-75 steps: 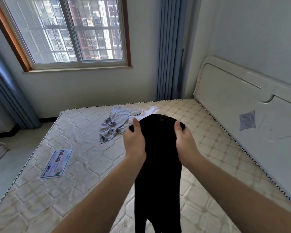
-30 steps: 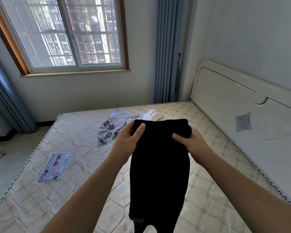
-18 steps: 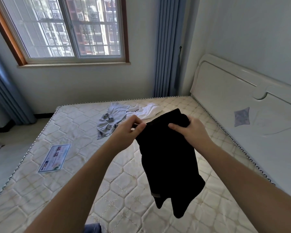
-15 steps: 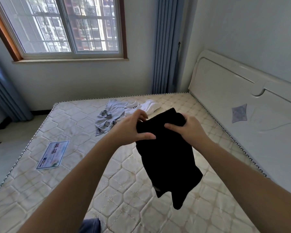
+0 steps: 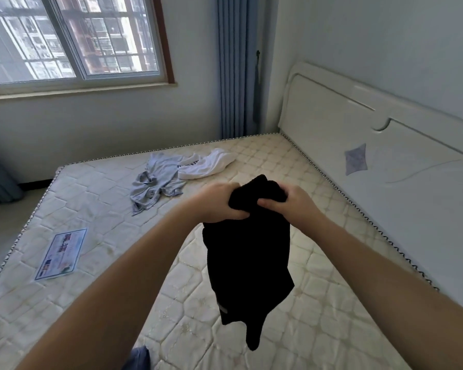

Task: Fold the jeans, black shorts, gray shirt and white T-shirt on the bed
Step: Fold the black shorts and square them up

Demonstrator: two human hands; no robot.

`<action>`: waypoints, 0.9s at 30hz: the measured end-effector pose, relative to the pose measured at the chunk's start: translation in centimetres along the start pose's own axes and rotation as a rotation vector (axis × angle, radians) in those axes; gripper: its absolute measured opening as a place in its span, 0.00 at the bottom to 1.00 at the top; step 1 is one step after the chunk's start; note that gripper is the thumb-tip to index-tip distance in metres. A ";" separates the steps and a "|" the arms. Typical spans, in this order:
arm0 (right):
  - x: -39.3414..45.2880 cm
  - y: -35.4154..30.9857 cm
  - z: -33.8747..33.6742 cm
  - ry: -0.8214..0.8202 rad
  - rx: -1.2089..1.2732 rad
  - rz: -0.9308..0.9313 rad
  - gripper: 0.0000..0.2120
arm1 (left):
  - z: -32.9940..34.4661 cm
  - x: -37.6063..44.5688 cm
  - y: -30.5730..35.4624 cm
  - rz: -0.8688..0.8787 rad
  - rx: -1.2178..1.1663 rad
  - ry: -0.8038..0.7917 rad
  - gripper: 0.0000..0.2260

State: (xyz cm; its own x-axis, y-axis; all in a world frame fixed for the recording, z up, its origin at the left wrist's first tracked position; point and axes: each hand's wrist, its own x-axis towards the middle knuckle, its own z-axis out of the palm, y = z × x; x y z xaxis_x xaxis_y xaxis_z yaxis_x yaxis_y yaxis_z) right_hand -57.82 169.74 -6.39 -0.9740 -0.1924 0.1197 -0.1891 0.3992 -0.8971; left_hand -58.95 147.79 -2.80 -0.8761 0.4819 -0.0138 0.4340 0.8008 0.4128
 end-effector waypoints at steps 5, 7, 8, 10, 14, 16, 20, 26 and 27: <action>-0.9 5.5 -2.6 -0.096 0.209 0.077 0.19 | 0.7 2.9 2.5 0.019 0.095 -0.053 0.16; -1.5 8.9 -4.0 -0.110 0.287 0.150 0.22 | 1.2 4.2 3.8 0.018 0.103 -0.083 0.18; -1.6 10.5 -4.4 -0.115 0.302 0.184 0.23 | 1.3 4.8 4.4 0.014 0.105 -0.099 0.19; -2.0 14.0 -5.5 -0.115 0.298 0.275 0.29 | 1.6 6.1 5.9 0.002 0.107 -0.131 0.18; -3.0 21.5 -7.5 -0.077 0.314 0.545 0.39 | 1.5 8.3 8.7 0.009 0.071 -0.112 0.11; -3.2 24.6 -8.4 -0.069 0.351 0.635 0.36 | 1.1 9.2 9.7 0.014 0.056 -0.088 0.10; -2.4 28.1 -9.5 -0.055 0.441 0.715 0.36 | 0.5 10.1 11.1 0.023 0.031 -0.032 0.10; -0.7 30.5 -10.5 -0.058 0.639 0.598 0.22 | 0.5 10.2 10.8 -0.065 -0.086 0.077 0.15; -0.3 30.6 -10.6 -0.027 0.689 0.590 0.19 | 0.6 10.2 10.6 -0.090 -0.107 0.099 0.15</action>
State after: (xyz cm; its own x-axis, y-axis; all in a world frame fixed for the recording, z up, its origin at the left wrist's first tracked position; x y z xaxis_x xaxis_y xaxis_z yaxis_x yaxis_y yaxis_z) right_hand -64.65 191.55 -29.37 -0.8839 -0.1512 -0.4427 0.4651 -0.1835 -0.8660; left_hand -63.17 161.38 0.87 -0.9290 0.3686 0.0321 0.3326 0.7940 0.5089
